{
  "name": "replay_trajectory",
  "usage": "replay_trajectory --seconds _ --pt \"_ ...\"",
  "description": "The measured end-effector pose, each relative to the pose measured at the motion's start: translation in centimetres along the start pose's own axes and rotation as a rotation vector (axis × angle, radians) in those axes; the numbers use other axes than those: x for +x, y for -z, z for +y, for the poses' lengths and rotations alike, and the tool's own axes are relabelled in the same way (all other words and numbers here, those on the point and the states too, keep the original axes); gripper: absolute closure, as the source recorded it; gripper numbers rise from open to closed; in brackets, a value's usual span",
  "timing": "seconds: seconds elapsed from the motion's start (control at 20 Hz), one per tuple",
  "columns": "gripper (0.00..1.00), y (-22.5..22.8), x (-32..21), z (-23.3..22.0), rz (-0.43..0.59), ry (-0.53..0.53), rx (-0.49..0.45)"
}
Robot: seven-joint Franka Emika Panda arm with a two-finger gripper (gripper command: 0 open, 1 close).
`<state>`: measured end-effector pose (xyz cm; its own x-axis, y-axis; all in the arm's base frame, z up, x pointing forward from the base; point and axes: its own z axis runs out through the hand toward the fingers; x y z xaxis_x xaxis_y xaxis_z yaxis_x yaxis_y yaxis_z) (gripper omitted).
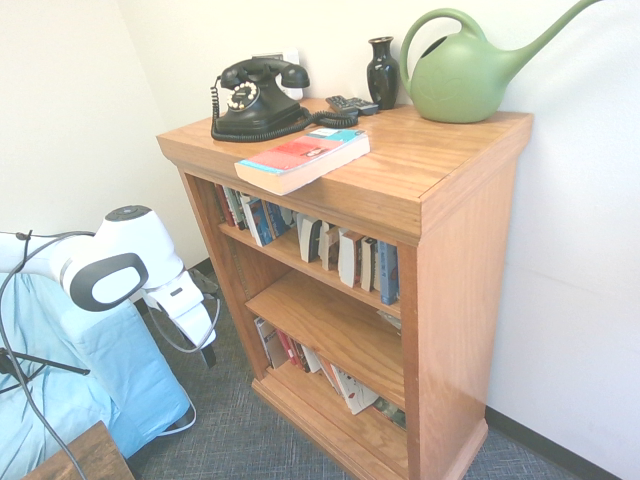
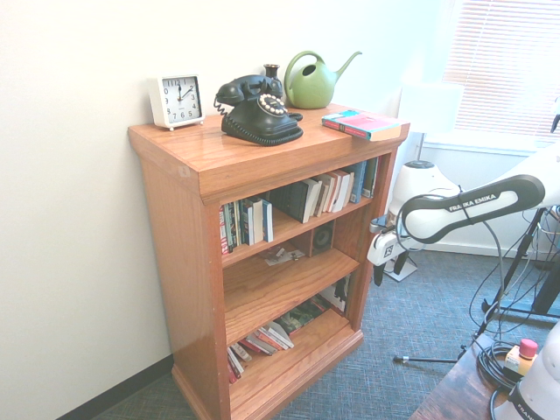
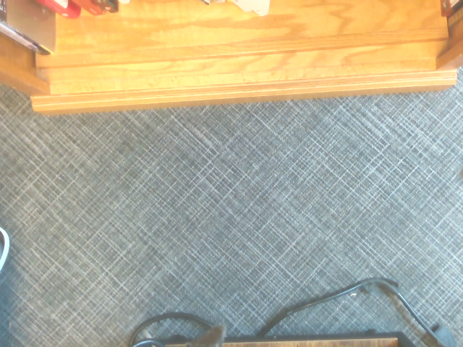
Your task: Organize the shelf
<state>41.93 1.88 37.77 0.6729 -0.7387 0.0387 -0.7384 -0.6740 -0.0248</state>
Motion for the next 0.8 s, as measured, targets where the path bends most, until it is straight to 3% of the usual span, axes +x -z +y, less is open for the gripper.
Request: replay_trajectory --seconds 0.2,0.8 --pt "0.00 0.6 0.5 -0.3 0.046 0.025 0.000" --pt "0.00 11.7 7.2 1.7 0.653 0.132 -0.206"
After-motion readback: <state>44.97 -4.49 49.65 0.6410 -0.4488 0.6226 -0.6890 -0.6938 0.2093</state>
